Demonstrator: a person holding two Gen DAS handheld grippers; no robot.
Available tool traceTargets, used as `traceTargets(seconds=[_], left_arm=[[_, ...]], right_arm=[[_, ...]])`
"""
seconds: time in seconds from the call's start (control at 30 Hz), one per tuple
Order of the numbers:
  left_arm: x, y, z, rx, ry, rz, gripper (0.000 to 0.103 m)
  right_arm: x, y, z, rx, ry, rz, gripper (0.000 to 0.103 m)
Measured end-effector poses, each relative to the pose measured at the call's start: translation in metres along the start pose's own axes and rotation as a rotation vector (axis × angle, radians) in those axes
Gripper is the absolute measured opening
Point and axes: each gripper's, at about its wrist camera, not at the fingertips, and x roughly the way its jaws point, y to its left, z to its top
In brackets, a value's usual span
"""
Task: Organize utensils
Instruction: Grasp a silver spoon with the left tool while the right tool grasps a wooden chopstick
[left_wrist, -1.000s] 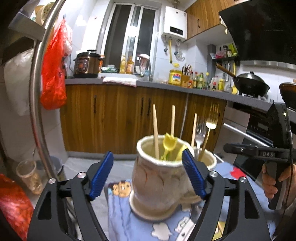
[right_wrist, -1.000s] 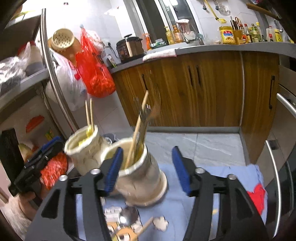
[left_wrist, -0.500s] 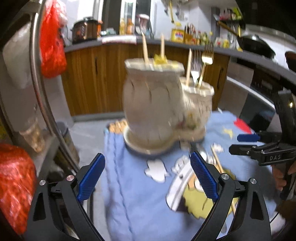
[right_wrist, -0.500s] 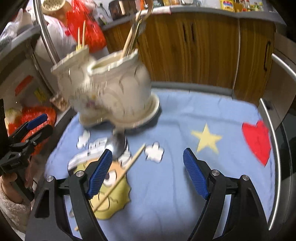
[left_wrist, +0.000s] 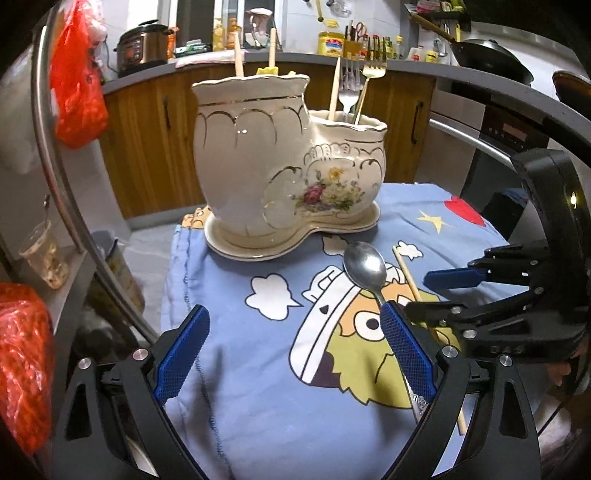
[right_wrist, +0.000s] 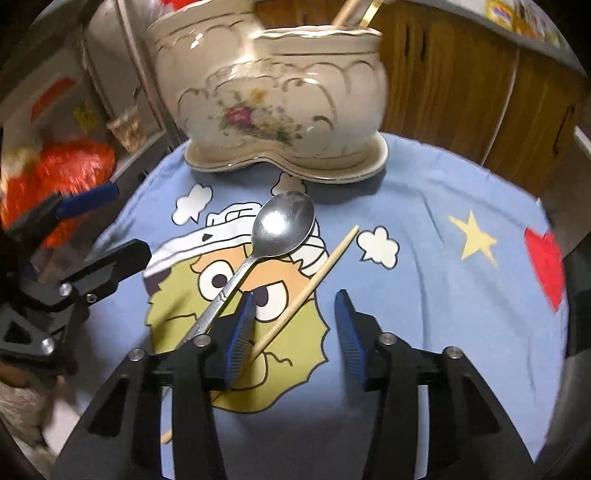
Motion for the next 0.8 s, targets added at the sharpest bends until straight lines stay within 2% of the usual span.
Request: traceTargets(seconds=[0.1,0.13,0.27,0.47,0.53,0.6,0.7,0.73,0.8], left_arm=[[0.002,-0.004,-0.001,0.005,0.008,-0.004,0.093],[0.002,-0.005,-0.001,0.006,0.010,-0.006,0.093],[0.005,-0.012,-0.001,0.021,0.026,-0.029,0.093],[0.020,-0.032,0.000,0.051,0.110,-0.125,0.089],[0.026,-0.040,0.000,0.065,0.141,-0.146,0.078],[0.035,-0.048,0.000,0.085,0.176,-0.146,0.061],[0.042,-0.057,0.001,0.115,0.190,-0.127,0.048],[0.044,-0.059,0.002,0.122,0.193,-0.125,0.047],[0.047,-0.063,0.005,0.135,0.193,-0.110,0.034]], right_arm=[[0.001,-0.007,0.002,0.033,0.019,0.030,0.010],[0.000,-0.012,0.002,0.052,0.023,0.046,0.006],[-0.008,-0.033,-0.005,0.125,0.000,0.064,0.005],[-0.025,-0.058,-0.021,0.198,-0.040,0.085,0.005],[-0.029,-0.066,-0.024,0.203,-0.050,0.087,0.005],[-0.030,-0.067,-0.025,0.199,-0.058,0.087,0.005],[-0.033,-0.065,-0.027,0.181,-0.074,0.084,0.005],[-0.033,-0.063,-0.026,0.172,-0.081,0.083,0.005],[-0.036,-0.062,-0.027,0.159,-0.093,0.082,0.005]])
